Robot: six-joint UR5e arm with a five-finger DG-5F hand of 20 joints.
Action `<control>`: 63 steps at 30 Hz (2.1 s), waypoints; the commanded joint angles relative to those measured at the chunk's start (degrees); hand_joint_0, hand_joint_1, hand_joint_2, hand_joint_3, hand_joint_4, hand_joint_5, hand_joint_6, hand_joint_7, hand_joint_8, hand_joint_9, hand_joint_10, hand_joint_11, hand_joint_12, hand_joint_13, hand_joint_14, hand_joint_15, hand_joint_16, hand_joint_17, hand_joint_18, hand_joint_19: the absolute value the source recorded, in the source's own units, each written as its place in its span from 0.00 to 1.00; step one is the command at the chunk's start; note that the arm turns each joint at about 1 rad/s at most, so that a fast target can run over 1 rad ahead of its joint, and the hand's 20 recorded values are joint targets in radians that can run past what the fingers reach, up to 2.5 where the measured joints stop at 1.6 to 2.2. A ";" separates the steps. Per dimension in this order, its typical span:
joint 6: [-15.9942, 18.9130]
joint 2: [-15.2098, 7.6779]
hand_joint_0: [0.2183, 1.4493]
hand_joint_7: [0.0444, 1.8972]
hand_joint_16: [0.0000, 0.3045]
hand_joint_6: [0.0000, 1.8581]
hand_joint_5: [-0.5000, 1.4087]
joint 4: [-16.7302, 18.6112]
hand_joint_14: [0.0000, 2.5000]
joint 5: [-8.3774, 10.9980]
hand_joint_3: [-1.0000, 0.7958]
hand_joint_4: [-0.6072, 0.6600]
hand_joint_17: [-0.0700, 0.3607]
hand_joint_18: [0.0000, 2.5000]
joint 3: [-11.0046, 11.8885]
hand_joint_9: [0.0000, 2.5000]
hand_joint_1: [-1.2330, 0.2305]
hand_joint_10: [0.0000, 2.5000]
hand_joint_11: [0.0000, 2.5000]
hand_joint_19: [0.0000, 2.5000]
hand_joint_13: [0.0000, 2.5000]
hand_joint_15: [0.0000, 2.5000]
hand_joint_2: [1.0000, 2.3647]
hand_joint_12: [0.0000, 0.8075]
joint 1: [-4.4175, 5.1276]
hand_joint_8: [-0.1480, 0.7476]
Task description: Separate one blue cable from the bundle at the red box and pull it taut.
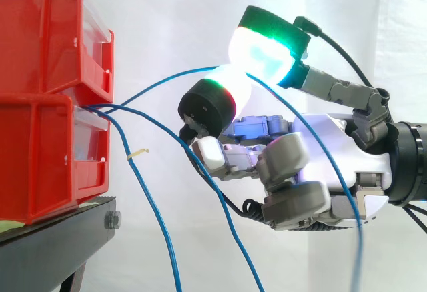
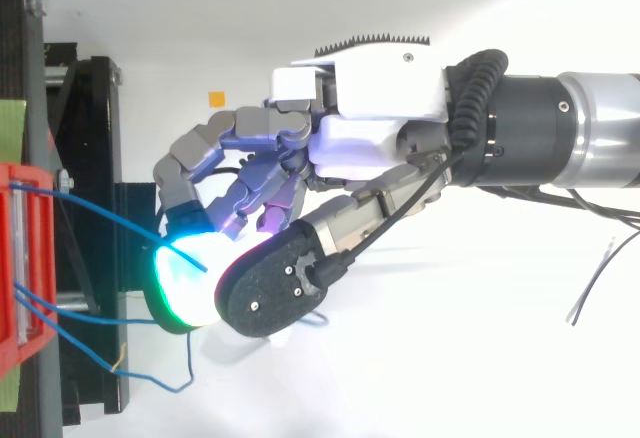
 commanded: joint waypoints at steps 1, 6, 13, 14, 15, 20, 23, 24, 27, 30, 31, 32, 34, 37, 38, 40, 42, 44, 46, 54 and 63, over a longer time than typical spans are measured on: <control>0.01 0.00 0.36 0.63 0.14 0.47 0.16 0.11 0.00 0.02 0.49 0.49 0.39 0.39 -0.02 0.29 0.32 0.01 0.18 0.25 0.47 0.07 0.01 0.50 0.00 0.51; 0.01 -0.09 0.36 0.63 0.12 0.47 0.16 -0.06 0.00 0.02 0.49 0.50 0.35 0.35 -0.02 0.28 0.32 0.00 0.17 0.17 0.50 0.03 0.01 0.50 -0.09 0.51; 0.01 0.00 0.36 0.64 0.14 0.47 0.16 -0.06 0.01 0.02 0.49 0.50 0.38 0.34 -0.02 0.27 0.32 0.01 0.18 0.20 0.61 0.20 0.01 0.50 -0.09 0.51; 0.01 0.00 0.36 0.64 0.14 0.47 0.16 0.03 0.01 0.02 0.49 0.50 0.38 0.34 -0.11 0.27 0.32 0.01 0.18 0.20 0.62 0.24 0.01 0.48 -0.09 0.51; 0.01 0.00 0.36 0.64 0.14 0.47 0.16 0.11 0.01 0.02 0.49 0.50 0.38 0.34 -0.02 0.27 0.32 0.01 0.19 0.21 0.64 0.28 0.01 0.49 -0.09 0.51; 0.01 0.00 0.36 0.64 0.14 0.47 0.16 0.03 0.01 0.02 0.49 0.50 0.39 0.34 -0.02 0.27 0.32 0.01 0.20 0.23 0.66 0.37 0.01 0.49 -0.09 0.50; -0.08 0.00 0.36 0.64 0.15 0.47 0.16 0.03 0.01 0.02 0.49 0.50 0.40 0.34 -0.11 0.27 0.32 0.01 0.21 0.24 0.66 0.41 0.01 0.48 -0.09 0.50; -0.08 0.00 0.36 0.64 0.15 0.47 0.16 0.03 0.01 0.02 0.49 0.50 0.40 0.34 -0.11 0.27 0.32 0.01 0.21 0.24 0.66 0.43 0.01 0.47 -0.09 0.50; 0.01 0.00 0.36 0.65 0.15 0.47 0.16 0.03 0.01 0.02 0.49 0.50 0.40 0.34 -0.11 0.28 0.32 0.01 0.22 0.25 0.65 0.48 0.01 0.46 -0.09 0.50; 0.01 0.00 0.36 0.64 0.16 0.47 0.16 0.03 0.01 0.02 0.49 0.50 0.41 0.36 -0.11 0.29 0.32 0.01 0.24 0.29 0.64 0.55 0.01 0.44 -0.09 0.50; -0.08 0.00 0.36 0.64 0.16 0.47 0.16 0.03 0.01 0.02 0.49 0.50 0.41 0.37 -0.11 0.29 0.32 0.01 0.25 0.30 0.64 0.59 0.01 0.43 -0.09 0.50; -0.08 0.00 0.36 0.64 0.16 0.47 0.16 0.03 0.01 0.02 0.49 0.50 0.41 0.37 -0.11 0.29 0.32 0.01 0.26 0.32 0.64 0.60 0.01 0.42 -0.09 0.50; -0.08 0.00 0.36 0.64 0.16 0.47 0.16 0.03 0.00 0.02 0.49 0.50 0.42 0.40 -0.11 0.30 0.32 0.01 0.28 0.36 0.65 0.67 0.01 0.40 -0.09 0.50; -0.08 -0.09 0.36 0.64 0.16 0.47 0.16 0.11 0.22 0.02 0.49 0.50 0.42 0.43 -0.11 0.32 0.32 0.01 0.30 0.42 0.60 0.63 0.01 0.40 -0.09 0.50; -0.08 0.00 0.36 0.64 0.16 0.47 0.16 0.11 0.25 -0.07 0.49 0.50 0.41 0.44 -0.11 0.32 0.32 0.01 0.31 0.44 0.60 0.63 0.01 0.41 -0.09 0.50; -0.17 0.00 0.36 0.64 0.16 0.47 0.16 0.11 0.34 0.02 0.49 0.50 0.41 0.44 -0.11 0.35 0.32 0.01 0.39 0.45 0.57 0.63 0.01 0.42 -0.09 0.50; -0.17 0.00 0.36 0.64 0.16 0.47 0.16 0.11 0.39 0.19 0.49 0.50 0.41 0.44 -0.11 0.37 0.32 0.01 0.44 0.45 0.56 0.61 0.01 0.42 -0.09 0.50; -0.17 0.00 0.37 0.64 0.16 0.47 0.16 0.11 0.40 0.46 0.49 0.50 0.41 0.44 -0.11 0.41 0.32 0.01 0.51 0.45 0.56 0.61 0.01 0.43 -0.09 0.51; -0.08 0.00 0.37 0.64 0.16 0.47 0.16 0.11 0.42 0.54 0.49 0.50 0.42 0.44 -0.11 0.42 0.32 0.01 0.52 0.44 0.54 0.60 0.01 0.43 -0.09 0.51; -1.22 0.00 0.37 0.64 0.16 0.47 0.16 0.64 0.33 2.48 0.49 0.50 0.42 0.43 -0.11 0.49 0.32 0.01 0.60 0.43 0.55 0.63 0.01 0.44 0.09 0.49; -5.18 0.00 0.37 0.64 0.16 0.47 0.16 0.38 0.30 2.83 0.49 0.50 0.42 0.43 -0.11 0.53 0.32 0.00 0.67 0.43 0.56 0.64 0.01 0.45 0.09 0.47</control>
